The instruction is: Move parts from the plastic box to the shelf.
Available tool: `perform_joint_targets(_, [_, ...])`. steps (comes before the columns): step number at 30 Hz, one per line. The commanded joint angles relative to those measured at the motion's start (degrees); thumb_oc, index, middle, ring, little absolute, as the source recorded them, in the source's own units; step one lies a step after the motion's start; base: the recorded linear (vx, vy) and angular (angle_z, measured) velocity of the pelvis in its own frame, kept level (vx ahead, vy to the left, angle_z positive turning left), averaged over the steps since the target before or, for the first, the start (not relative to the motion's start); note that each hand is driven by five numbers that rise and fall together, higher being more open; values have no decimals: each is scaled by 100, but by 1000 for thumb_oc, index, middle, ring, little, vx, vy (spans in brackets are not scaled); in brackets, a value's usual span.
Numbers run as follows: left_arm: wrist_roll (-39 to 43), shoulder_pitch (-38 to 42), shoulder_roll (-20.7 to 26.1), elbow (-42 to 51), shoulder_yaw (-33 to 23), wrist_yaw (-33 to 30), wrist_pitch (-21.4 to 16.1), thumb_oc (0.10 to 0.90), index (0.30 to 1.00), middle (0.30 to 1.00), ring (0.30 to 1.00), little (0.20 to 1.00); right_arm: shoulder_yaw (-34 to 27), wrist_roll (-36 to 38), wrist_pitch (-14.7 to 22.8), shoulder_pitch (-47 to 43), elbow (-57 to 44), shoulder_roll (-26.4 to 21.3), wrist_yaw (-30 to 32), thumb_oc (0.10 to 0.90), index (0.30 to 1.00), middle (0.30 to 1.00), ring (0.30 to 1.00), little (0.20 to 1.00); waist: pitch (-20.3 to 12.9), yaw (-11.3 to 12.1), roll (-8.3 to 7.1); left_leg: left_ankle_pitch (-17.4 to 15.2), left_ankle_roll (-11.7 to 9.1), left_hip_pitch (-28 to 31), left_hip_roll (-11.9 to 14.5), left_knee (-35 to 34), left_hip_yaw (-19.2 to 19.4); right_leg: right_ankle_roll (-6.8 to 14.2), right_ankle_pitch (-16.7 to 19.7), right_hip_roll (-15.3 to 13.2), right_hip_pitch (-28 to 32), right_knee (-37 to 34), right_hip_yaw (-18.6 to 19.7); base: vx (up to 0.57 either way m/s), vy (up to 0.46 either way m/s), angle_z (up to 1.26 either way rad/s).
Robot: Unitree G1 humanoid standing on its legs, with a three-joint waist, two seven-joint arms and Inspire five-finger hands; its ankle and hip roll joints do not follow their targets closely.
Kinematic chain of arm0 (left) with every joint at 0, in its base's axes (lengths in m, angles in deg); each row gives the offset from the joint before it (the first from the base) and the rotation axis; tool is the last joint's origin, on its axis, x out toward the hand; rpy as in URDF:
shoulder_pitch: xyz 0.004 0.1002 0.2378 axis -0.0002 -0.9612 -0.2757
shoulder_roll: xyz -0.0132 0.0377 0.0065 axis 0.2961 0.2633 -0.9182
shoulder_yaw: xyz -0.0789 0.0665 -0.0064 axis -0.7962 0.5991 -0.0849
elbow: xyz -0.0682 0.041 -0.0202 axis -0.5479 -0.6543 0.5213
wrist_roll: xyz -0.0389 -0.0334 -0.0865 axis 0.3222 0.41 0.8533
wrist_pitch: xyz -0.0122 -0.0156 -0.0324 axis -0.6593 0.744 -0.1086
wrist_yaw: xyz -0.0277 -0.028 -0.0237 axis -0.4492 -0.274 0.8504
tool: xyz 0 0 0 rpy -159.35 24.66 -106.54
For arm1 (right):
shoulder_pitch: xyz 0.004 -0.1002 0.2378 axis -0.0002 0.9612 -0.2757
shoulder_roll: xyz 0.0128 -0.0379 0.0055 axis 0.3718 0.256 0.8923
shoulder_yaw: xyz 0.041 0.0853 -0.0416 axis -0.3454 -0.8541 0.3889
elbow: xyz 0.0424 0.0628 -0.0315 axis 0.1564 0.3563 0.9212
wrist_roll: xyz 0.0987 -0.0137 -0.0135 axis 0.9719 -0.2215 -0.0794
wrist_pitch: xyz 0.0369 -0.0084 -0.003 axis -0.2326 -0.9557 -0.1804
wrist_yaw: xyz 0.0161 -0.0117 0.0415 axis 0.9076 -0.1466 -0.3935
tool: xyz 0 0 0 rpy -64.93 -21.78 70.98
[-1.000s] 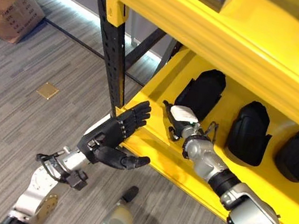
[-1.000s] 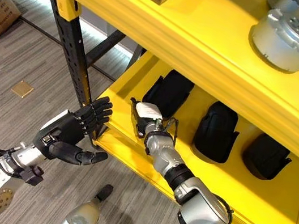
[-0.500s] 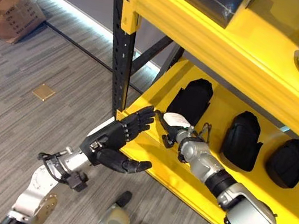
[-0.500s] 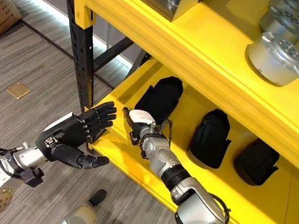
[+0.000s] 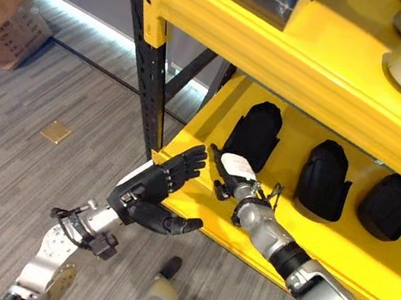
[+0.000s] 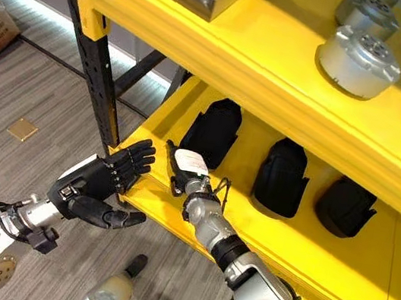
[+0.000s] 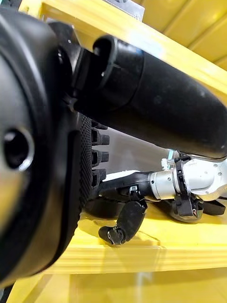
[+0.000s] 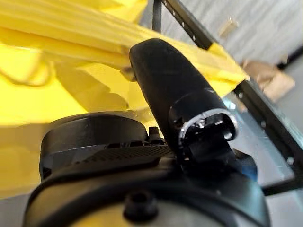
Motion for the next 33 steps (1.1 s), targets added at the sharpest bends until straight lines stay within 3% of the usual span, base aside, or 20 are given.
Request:
perform_joint_targets(1, [149,174,-108,425,215,-82,-778,900,1000,1000,1000,1000,-59,-368,430,-147,-346,-115,1093,900,1000,1000,1000,1000,-376,-15,249,-729,130,419,170,-90,218,-91,393,-12,-598,381,-234,-36,66,1])
perform_joint_targets(4, [192,161,-62,371,328,-224,-953,900,1000,1000,1000,1000,-274,-580,898,-219,-705,-282,1810,900,1000,1000,1000,1000,-368,-70,338,-753,152,399,141,-56,218,-89,368,-40,-636,413,-217,-37,51,1])
perform_joint_targets(9, [240,140,-88,348,402,-259,-1052,900,1000,1000,1000,1000,-340,-758,1621,-134,-1312,-402,1826,900,1000,1000,1000,1000,-403,-133,429,-772,163,403,111,-39,194,-119,308,-76,-673,456,-198,-28,45,-1])
perform_joint_targets(18, [301,130,-99,324,486,-232,-1111,900,1000,1000,1000,1000,-256,-1009,1910,-175,-1592,-445,1919,900,1000,1000,1000,1000,-442,-150,476,-776,158,411,103,-25,180,-142,283,-102,-675,461,-199,0,0,0])
perform_joint_targets(26, [261,82,-144,336,547,-246,-1209,900,1000,1000,1000,1000,-299,-512,2008,-80,-2093,-475,1961,900,1000,1000,1000,1000,-467,-233,470,-784,161,442,120,-28,239,-154,281,-104,-673,449,-154,0,0,0])
perform_joint_targets(29, [269,-8,-194,373,476,-210,-1267,900,1000,1000,1000,1000,-439,-137,2214,232,-2522,-574,1879,900,1000,1000,1000,1000,-490,-331,467,-788,166,466,140,-41,298,-157,279,-103,-693,453,-95,-34,6,-6])
perform_joint_targets(30, [383,-116,-223,420,395,-178,-1228,900,1000,1000,1000,1000,-569,223,2487,653,-3043,-760,1824,900,1000,1000,1000,1000,-516,-451,453,-807,169,498,177,-46,378,-155,277,-94,-717,467,-19,-48,-20,-7])
perform_joint_targets(32, [392,-151,-235,433,371,-187,-1250,900,1000,1000,1000,1000,-618,309,2578,765,-3166,-812,1799,900,1000,1000,1000,1000,-531,-481,451,-811,169,511,187,-53,404,-155,279,-89,-724,465,11,-38,-28,-12])
perform_joint_targets(33, [457,-211,-266,437,311,-213,-1306,900,1000,1000,1000,1000,-737,450,2797,995,-3454,-920,1716,900,1000,1000,1000,1000,-553,-561,441,-819,169,540,210,-73,459,-155,286,-74,-732,449,74,-46,-38,-16])
